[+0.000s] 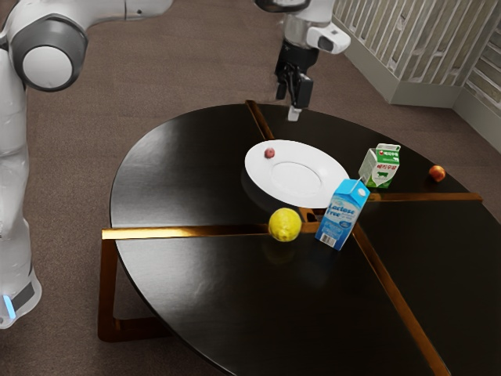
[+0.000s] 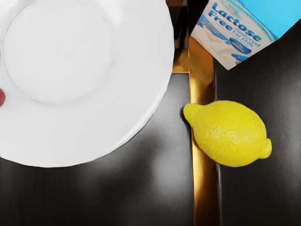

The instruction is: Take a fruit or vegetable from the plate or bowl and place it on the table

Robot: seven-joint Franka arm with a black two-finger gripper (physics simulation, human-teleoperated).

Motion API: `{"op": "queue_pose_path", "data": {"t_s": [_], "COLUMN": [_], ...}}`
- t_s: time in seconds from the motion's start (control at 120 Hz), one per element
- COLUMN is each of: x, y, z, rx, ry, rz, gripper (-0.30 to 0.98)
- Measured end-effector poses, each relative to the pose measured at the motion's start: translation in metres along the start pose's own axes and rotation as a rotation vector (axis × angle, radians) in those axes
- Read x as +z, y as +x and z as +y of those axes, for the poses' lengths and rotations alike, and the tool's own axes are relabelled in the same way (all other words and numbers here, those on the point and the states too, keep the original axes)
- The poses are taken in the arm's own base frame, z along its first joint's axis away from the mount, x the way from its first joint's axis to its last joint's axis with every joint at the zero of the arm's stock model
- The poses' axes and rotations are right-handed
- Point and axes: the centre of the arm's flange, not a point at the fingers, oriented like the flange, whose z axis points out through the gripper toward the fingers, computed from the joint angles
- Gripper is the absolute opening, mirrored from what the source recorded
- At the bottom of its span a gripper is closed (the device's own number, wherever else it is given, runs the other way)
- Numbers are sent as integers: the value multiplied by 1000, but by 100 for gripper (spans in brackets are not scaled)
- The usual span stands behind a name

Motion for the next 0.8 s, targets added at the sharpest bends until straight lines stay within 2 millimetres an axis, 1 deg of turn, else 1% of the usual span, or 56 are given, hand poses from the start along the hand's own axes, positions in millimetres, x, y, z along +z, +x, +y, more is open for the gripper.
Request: {"op": "queue_pose_path", "data": {"t_s": [0.267,0.342,0.367,0.4,0.425,0.45,0.525,0.567,0.608,0.692,0.758,0.8], "x": [-7,-11,-8,-3,2,8,28,39,47,65,75,85], "y": [7,7,10,12,13,14,12,11,12,16,20,23], "z": [-5,-7,-10,-19,-32,-49,-108,-129,-139,-149,-151,-149], "rx": [12,15,12,-2,-23,-52,-154,-189,-206,-220,-221,-219], "ry": [7,38,49,63,74,85,114,125,133,145,149,152], "rz": [70,81,77,67,57,45,1,-21,-38,-70,-87,-104], "gripper": [69,69,69,68,68,68,69,69,69,69,69,69]}}
